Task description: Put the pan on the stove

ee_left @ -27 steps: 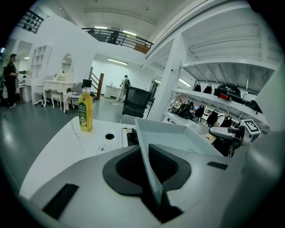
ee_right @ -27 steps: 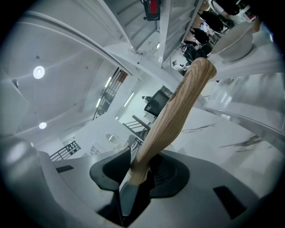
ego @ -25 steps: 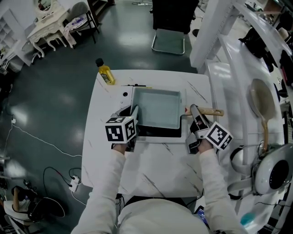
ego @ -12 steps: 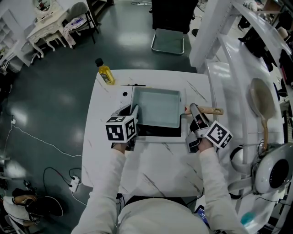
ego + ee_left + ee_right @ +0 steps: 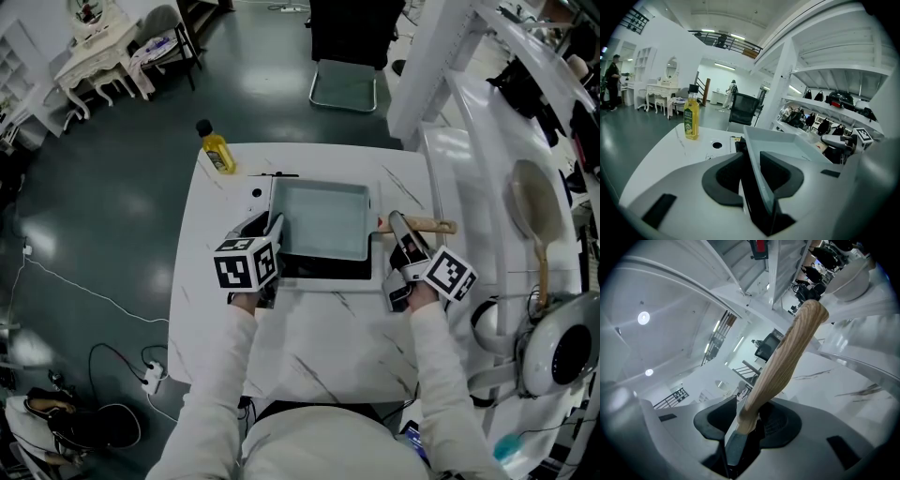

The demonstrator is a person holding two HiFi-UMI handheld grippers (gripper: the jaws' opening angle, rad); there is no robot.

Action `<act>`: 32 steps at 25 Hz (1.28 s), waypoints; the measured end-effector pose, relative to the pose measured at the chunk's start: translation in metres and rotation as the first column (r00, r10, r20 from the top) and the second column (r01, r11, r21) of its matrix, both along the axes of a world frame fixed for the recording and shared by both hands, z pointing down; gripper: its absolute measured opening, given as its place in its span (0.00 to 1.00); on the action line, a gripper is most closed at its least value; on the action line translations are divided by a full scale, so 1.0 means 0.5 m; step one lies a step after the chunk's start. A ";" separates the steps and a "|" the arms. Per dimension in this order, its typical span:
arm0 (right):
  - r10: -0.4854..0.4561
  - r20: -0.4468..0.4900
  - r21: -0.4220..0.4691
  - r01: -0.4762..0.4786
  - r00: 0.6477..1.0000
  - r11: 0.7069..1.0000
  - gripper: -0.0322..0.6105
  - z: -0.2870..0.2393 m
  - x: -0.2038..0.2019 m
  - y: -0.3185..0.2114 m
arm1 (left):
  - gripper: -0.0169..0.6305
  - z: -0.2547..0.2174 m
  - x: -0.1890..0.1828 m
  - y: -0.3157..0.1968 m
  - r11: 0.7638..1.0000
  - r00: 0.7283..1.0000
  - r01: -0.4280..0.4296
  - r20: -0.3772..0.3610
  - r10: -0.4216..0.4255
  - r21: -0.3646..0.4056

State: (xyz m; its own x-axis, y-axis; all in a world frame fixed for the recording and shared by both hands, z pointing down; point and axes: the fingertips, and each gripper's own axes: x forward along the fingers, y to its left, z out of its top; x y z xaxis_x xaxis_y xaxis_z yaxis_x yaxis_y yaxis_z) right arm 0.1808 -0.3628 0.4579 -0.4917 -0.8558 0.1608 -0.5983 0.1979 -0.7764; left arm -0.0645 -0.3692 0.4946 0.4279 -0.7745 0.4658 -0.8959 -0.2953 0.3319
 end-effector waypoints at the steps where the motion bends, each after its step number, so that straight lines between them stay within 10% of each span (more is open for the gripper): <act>1: -0.001 -0.007 0.004 0.001 1.000 1.000 0.31 -0.002 0.000 0.001 | 0.20 -0.003 -0.002 0.001 1.000 1.000 0.002 0.001 -0.002 0.004; 18: 0.005 -0.126 -0.021 -0.008 0.992 1.000 0.40 0.006 0.016 0.082 | 0.21 -0.064 -0.029 0.037 0.994 0.999 0.034 0.030 -0.038 0.104; 32: -0.032 -0.390 0.079 0.068 0.920 0.995 0.24 -0.050 -0.047 0.172 | 0.14 -0.094 -0.033 0.127 0.987 0.999 0.017 0.046 -0.024 0.159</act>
